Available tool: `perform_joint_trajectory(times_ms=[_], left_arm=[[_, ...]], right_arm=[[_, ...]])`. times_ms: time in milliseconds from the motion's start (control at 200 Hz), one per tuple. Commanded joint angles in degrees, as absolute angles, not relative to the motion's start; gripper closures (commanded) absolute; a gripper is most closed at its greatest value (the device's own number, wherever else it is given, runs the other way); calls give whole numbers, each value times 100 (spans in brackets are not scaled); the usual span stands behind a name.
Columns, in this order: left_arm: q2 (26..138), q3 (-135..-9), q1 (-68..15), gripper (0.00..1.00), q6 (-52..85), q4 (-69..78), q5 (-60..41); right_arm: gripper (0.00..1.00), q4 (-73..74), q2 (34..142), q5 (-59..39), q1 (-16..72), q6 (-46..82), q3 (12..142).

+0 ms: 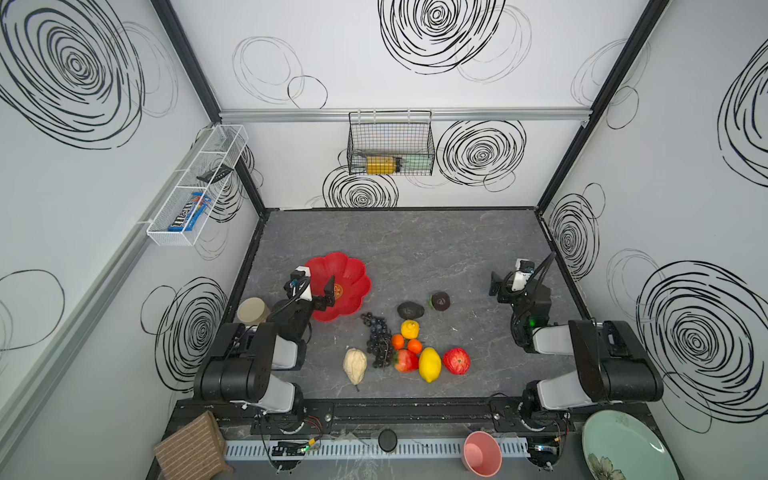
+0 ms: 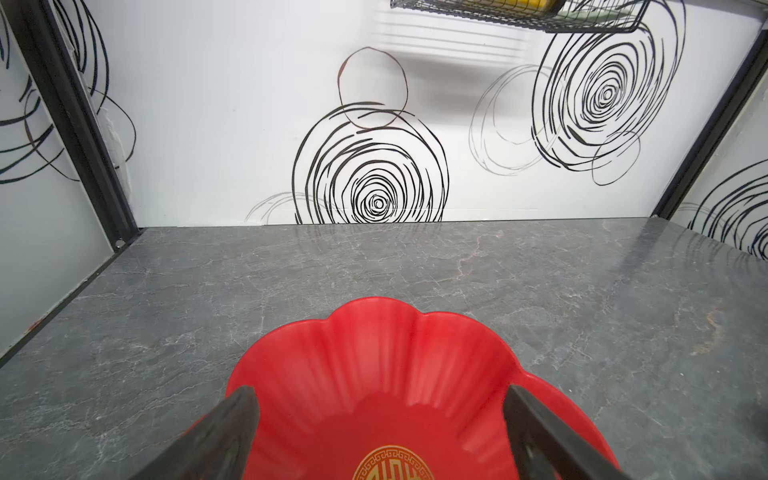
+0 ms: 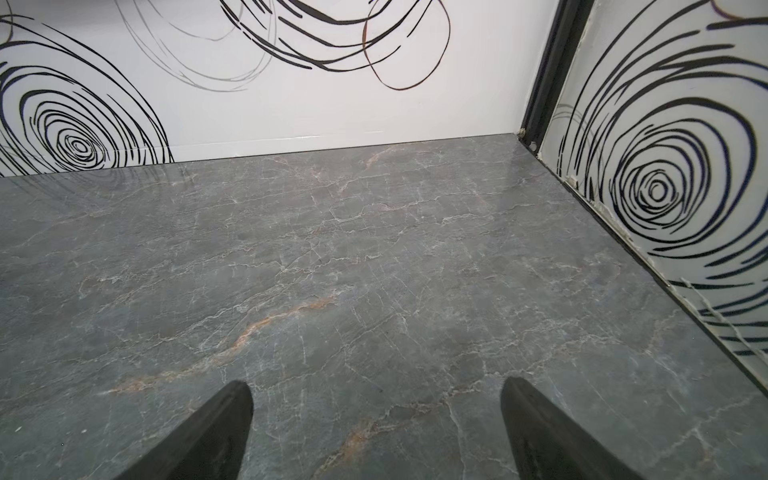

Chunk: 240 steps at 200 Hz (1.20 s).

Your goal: Place and organize the fake fruits in the fruit bowl

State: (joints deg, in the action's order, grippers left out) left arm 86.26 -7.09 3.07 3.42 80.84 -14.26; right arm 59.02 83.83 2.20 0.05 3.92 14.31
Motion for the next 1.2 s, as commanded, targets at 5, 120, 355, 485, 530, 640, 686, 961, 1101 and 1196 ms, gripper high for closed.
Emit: perform_joint_trajectory(times_ms=[5,120,355,485,530,640,686,961,1101,1196], left_arm=[[8684,-809,369,4,229,8579,-1521],[8684,-809,369,4,229,8578,-1521],[8684,-809,369,4,229,8578,-1521],[8684,-809,365,4,229,8578,-1521],[8684,-809,361,4,229,8578,-1521],[8684,-809,360,4,228,8577,-1521],[8684,-809,360,4,229,8578,-1521],[8684,-809,360,4,229,8576,-1513],[8692,-809,360,4,229,8569,-1518],[8684,-822,355,4,229,8544,-1503]], right_arm=[[3,6179,8446,265,26,312,1534],[3,6179,8446,267,21,315,1533],[3,6179,8454,267,18,315,1532],[3,6179,8450,259,18,315,1538],[3,6175,8451,260,18,314,1538],[3,6176,8452,254,18,315,1538],[3,6170,8455,248,13,316,1539],[3,6144,8455,152,-28,322,1561],[3,6144,8456,145,-31,323,1559],[3,6136,8463,143,-29,321,1564]])
